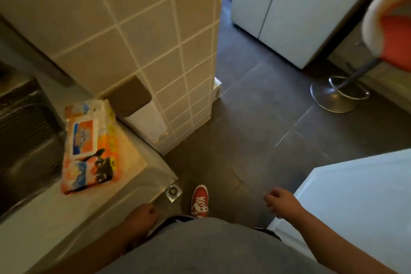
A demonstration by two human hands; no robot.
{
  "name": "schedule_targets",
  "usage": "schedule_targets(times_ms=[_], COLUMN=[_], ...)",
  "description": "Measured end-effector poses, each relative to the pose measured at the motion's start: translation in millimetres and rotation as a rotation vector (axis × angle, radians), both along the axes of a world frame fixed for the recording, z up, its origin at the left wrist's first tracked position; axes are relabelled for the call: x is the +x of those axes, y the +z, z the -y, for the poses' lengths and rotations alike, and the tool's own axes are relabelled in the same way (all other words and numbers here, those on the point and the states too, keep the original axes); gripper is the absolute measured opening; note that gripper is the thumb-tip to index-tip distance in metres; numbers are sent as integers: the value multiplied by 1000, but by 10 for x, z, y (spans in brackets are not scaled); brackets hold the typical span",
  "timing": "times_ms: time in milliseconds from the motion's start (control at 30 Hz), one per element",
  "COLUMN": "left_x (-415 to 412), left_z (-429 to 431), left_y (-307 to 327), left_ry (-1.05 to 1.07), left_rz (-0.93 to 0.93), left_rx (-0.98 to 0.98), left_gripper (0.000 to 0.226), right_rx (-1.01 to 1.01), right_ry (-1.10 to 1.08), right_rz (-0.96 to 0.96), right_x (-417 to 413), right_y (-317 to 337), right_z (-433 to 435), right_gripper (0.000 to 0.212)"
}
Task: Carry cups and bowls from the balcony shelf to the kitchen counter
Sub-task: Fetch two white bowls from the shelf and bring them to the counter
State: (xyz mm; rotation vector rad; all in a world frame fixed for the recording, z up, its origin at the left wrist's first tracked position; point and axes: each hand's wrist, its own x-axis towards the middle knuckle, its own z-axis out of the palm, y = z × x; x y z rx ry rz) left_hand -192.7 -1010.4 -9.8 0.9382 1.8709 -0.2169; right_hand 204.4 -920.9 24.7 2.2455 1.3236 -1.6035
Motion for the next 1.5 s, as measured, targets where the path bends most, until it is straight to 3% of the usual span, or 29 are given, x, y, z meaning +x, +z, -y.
schedule_targets(times_ms=[100,233,533,800,1033,1167,1500], left_x=[352,989,2221,2413,2209,2082,2432], left_z=[-741,-1738,-3619,-4563,-5210,-5751,-7710], left_y=[45,179,133,225,174,-24,99], left_ry=[-92,-274,-402,-281,-152,-189,-217], left_rz=[71,157,194,102,65,19,43], left_rx=[23,35,23,23,-74,-111,-3], left_gripper=[33,22,17,9,12,12,19], right_rx=[-3,-52,-209,-125,4,44,-21], right_ry=[-153,-338,-517,-376,-219,-203,-225], right_rz=[82,101,127,96,31,37,108], right_x=[337,805,1805,2387,2345,2226,2548], right_y=[35,30,-397,-303,-312,-341,-64], right_z=[-132,-203,-891,-2582,-4411,-5292,-6487], right_gripper=[20,24,22,23,22,21,19])
